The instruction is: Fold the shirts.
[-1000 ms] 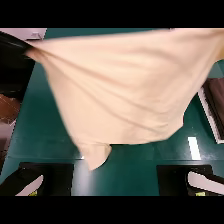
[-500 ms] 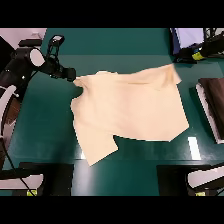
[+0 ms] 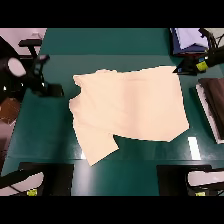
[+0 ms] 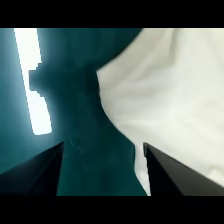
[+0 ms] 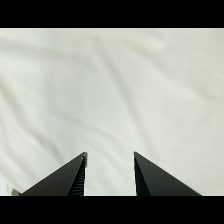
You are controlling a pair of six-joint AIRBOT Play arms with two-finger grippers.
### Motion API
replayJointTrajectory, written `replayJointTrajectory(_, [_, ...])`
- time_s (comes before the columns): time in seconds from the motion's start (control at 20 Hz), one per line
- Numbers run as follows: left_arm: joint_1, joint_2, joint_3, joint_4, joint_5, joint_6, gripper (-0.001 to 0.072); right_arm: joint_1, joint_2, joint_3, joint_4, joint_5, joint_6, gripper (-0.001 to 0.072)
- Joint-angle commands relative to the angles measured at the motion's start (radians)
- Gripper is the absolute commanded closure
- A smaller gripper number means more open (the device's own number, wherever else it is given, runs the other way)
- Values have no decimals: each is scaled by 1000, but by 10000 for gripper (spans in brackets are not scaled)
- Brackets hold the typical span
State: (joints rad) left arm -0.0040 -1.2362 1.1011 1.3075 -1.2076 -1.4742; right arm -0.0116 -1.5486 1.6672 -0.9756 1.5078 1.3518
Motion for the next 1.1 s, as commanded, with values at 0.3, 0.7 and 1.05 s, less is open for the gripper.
replayJointTrajectory(0.3, [-27,110,-512,-380,187,147,113,-13,330,-511,51,-170,-31,262])
replayJointTrajectory(0.7, [-100,114,-482,-372,219,121,680,-240,504,-798,-31,-130,-10,264])
replayJointTrajectory(1.05, [-100,136,-371,-372,201,122,680,-510,561,-1158,-113,-137,13,184])
